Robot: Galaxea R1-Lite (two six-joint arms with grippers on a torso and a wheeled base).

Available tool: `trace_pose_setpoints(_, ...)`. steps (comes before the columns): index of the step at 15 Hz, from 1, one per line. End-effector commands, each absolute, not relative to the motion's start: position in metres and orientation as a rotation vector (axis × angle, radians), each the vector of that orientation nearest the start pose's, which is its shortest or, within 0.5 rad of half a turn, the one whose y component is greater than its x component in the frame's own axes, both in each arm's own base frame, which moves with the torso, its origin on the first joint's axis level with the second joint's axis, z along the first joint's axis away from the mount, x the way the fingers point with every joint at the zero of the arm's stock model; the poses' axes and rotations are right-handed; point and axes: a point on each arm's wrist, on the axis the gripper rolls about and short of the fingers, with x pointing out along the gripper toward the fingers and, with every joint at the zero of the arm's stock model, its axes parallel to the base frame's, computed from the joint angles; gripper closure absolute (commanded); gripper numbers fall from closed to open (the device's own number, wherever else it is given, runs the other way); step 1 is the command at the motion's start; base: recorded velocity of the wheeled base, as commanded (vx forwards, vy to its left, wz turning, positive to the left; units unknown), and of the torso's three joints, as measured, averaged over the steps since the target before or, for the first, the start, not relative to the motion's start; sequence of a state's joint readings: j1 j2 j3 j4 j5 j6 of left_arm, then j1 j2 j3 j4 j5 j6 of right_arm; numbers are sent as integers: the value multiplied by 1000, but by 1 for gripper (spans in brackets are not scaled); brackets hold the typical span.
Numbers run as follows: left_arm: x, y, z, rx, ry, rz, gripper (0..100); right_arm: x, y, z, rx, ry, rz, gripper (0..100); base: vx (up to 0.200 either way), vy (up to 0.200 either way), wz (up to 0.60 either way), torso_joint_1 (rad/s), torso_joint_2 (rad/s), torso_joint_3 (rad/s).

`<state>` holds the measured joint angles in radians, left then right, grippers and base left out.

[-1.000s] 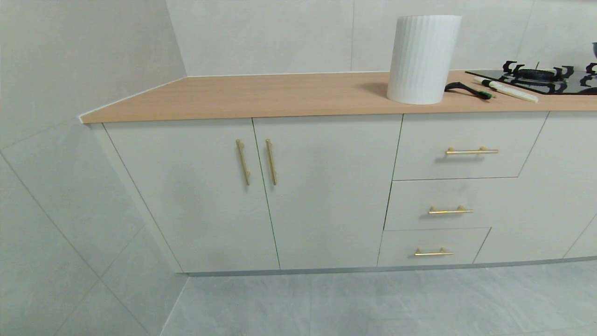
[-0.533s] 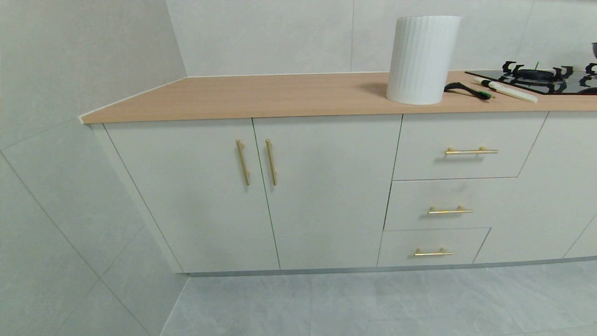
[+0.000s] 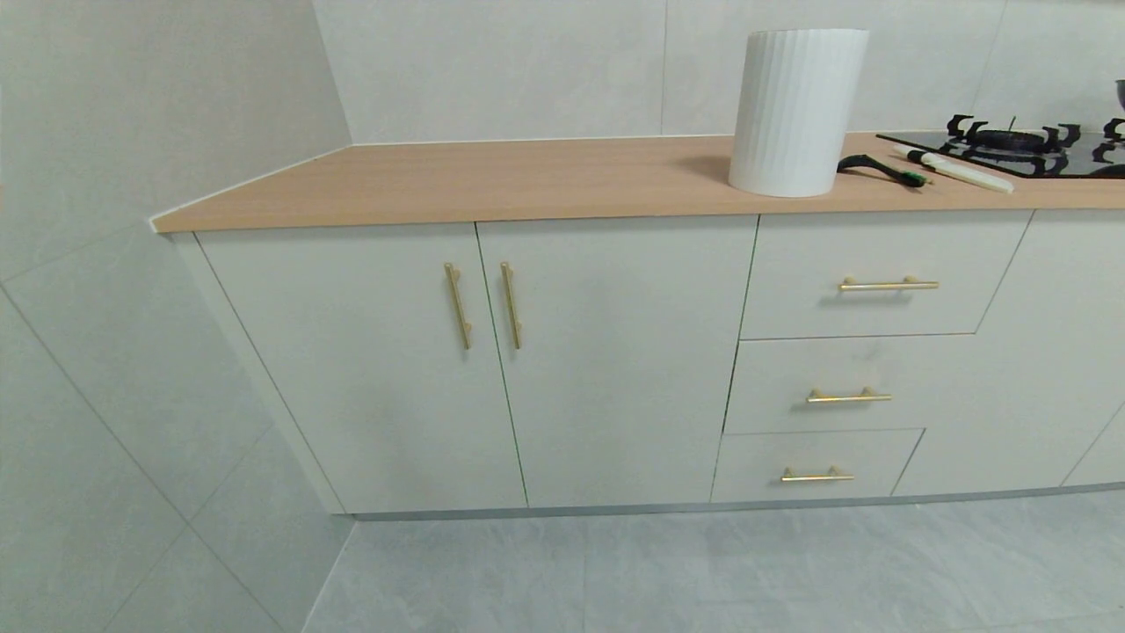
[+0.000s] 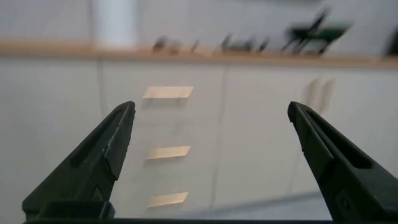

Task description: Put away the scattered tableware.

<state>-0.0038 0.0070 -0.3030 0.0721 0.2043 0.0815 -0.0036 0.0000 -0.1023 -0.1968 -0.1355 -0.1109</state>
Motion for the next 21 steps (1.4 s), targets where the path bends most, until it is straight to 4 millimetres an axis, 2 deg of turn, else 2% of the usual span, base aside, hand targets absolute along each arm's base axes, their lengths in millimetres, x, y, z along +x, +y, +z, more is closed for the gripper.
trace_pose_setpoints(1, -31, 2, 106, 70, -165, 98, 0, -24, -1, 92, -40, -164, -68, 0, 0, 0, 0, 0, 0, 0)
trace_pose_setpoints(4, -23, 0, 83, 39, -69, 9, 0, -23, 0, 78, -37, -23, -23, 0, 0, 0, 0, 0, 0, 0)
trace_pose_setpoints(7, -23, -3, 81, 0, -46, -115, 0, -23, 0, 76, -11, -2, -3, 0, 0, 0, 0, 0, 0, 0)
trace_pose_setpoints(10, -24, -2, 83, -94, -51, -92, 0, -23, 0, 76, 6, -2, -5, 0, 0, 0, 0, 0, 0, 0)
trace_pose_setpoints(12, -24, 1, 80, 13, -21, 43, 0, -23, 0, 76, 6, -2, -3, 0, 0, 0, 0, 0, 0, 0)
trace_pose_setpoints(15, -23, 1, 76, 14, -6, 46, 0, -23, 0, 76, 6, -2, -3, 0, 0, 0, 0, 0, 0, 0)
trace_pose_setpoints(16, -23, 0, 75, 71, 6, -5, 0, -23, 0, 75, 6, 0, -3, 0, 0, 0, 0, 0, 0, 0)
trace_pose_setpoints(21, -23, 0, 75, 29, 3, -3, 0, -23, 0, 76, 6, -2, -3, 0, 0, 0, 0, 0, 0, 0)
